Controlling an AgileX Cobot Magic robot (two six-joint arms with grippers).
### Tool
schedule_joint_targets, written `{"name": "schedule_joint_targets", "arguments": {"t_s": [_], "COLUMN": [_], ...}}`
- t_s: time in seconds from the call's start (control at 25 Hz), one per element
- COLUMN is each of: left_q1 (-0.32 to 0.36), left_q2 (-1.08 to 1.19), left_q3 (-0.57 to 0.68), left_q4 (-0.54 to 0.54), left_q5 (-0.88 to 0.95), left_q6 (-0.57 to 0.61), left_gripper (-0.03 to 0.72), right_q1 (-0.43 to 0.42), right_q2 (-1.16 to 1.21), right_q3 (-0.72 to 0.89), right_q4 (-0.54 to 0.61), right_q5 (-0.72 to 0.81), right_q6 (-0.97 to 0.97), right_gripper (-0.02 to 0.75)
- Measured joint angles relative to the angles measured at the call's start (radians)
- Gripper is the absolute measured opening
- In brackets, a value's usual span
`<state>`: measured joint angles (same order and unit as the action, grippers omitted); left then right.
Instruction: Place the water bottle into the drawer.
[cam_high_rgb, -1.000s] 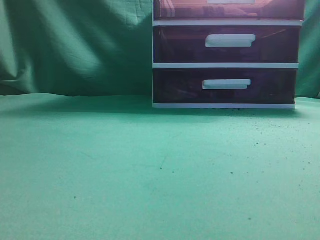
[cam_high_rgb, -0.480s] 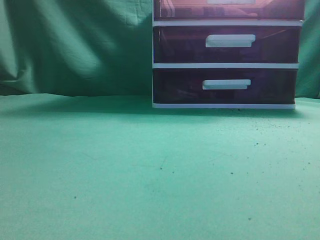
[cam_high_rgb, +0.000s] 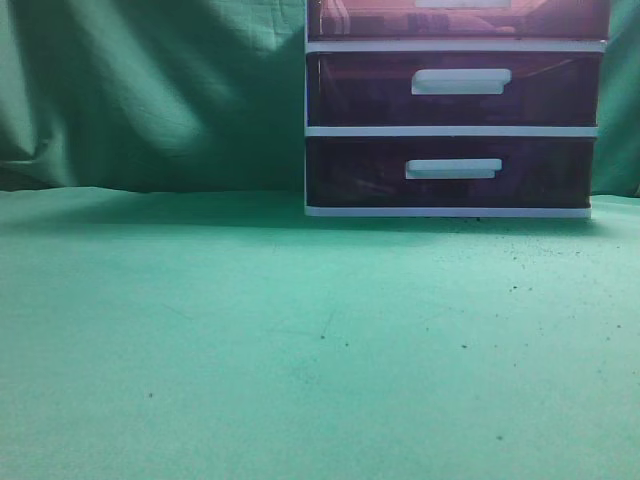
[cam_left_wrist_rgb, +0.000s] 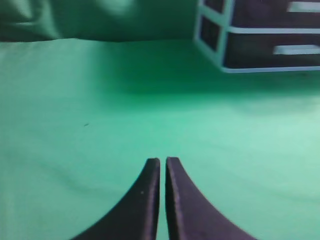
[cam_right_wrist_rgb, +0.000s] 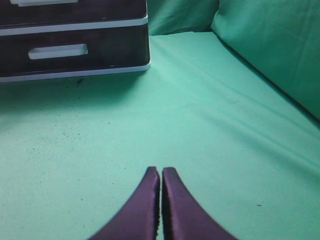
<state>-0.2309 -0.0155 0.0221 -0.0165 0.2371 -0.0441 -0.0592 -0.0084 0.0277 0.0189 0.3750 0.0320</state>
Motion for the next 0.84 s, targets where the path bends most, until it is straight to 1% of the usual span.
{"name": "schedule_joint_targets", "arguments": {"t_s": [0.08, 0.2, 0.4, 0.84], "left_q1": [0.061, 0.111, 0.117, 0.125], "left_q2": [0.000, 0.000, 0.000, 0.000], "left_q3": [0.000, 0.000, 0.000, 0.000], "left_q4": [-0.001, -0.001, -0.001, -0.001], "left_q5": [0.022, 0.090, 0.108, 0.108], "left_q6": [0.003, 0.007, 0.040, 0.044], "left_gripper": [0.000, 0.000, 0.000, 0.000], "right_q1": [0.000, 0.000, 0.000, 0.000], "right_q2": [0.000, 0.000, 0.000, 0.000], "right_q3": [0.000, 0.000, 0.000, 0.000], "right_q4": [0.000, 0.000, 0.000, 0.000], "right_q5": [0.000, 0.000, 0.000, 0.000], "right_q6": [0.000, 0.000, 0.000, 0.000], "right_gripper": [0.000, 0.000, 0.000, 0.000]}}
